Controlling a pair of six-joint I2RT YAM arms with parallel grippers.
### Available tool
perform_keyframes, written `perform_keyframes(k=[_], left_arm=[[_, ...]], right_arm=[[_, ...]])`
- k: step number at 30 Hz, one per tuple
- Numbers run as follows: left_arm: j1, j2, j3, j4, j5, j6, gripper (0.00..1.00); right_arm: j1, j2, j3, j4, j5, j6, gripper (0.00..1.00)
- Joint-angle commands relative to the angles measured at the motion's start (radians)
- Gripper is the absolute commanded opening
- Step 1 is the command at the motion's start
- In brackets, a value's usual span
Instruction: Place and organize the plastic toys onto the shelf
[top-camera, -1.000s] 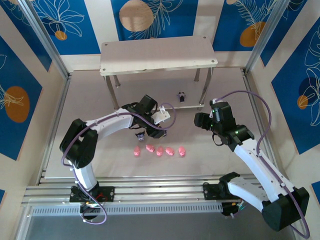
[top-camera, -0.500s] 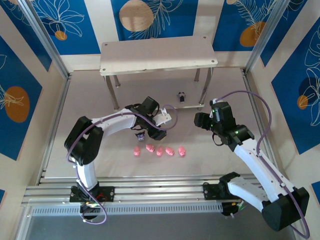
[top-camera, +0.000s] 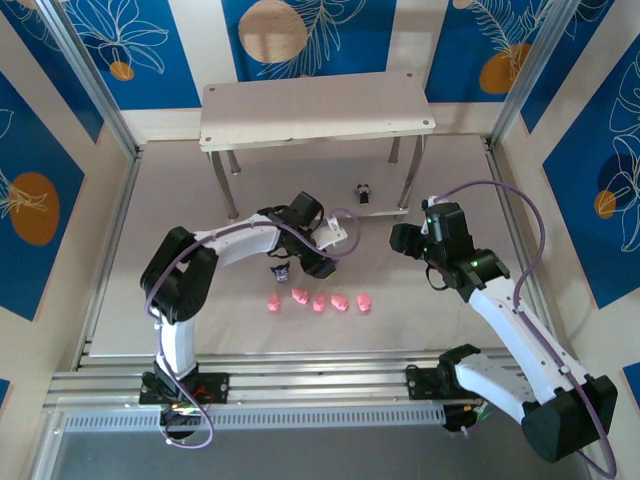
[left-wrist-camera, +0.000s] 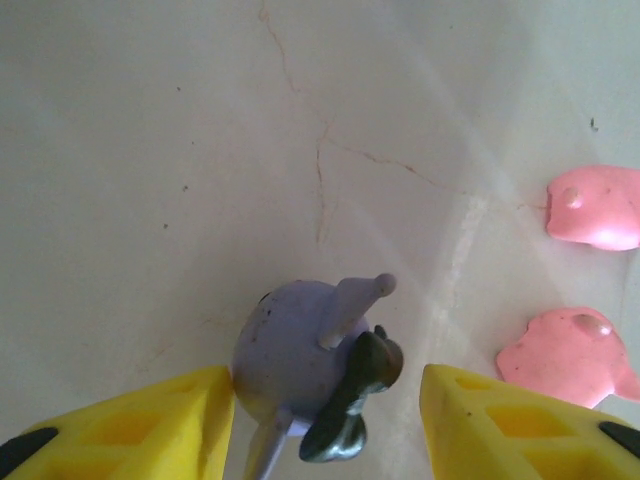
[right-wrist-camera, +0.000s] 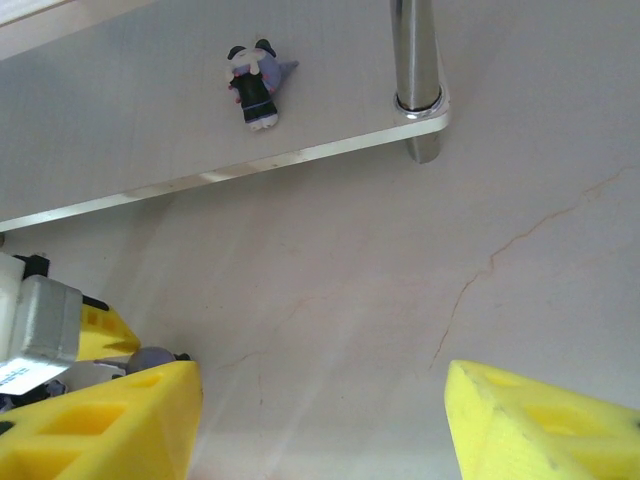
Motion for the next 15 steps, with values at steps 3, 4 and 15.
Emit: perform_keyframes(k=[3,4,15], left_arm=[[-0.006,0.029,0.021,-0.045,0.034,0.028,0.50],[-0.006,0.030,0.021,-0.047,0.031,0.027,0.49],[-0.006,0.023,0.017,-0.007,0.016,0.024,0.19]], right_arm=[[-0.006,0.013,-0.006,0.016,-0.030,0.008,0.66],[-0.006,0.016,-0.006,0.017,-0.031,0.008,0.66],[-0.008,0.018,0.000,0.013,-0.027,0.006,0.66]])
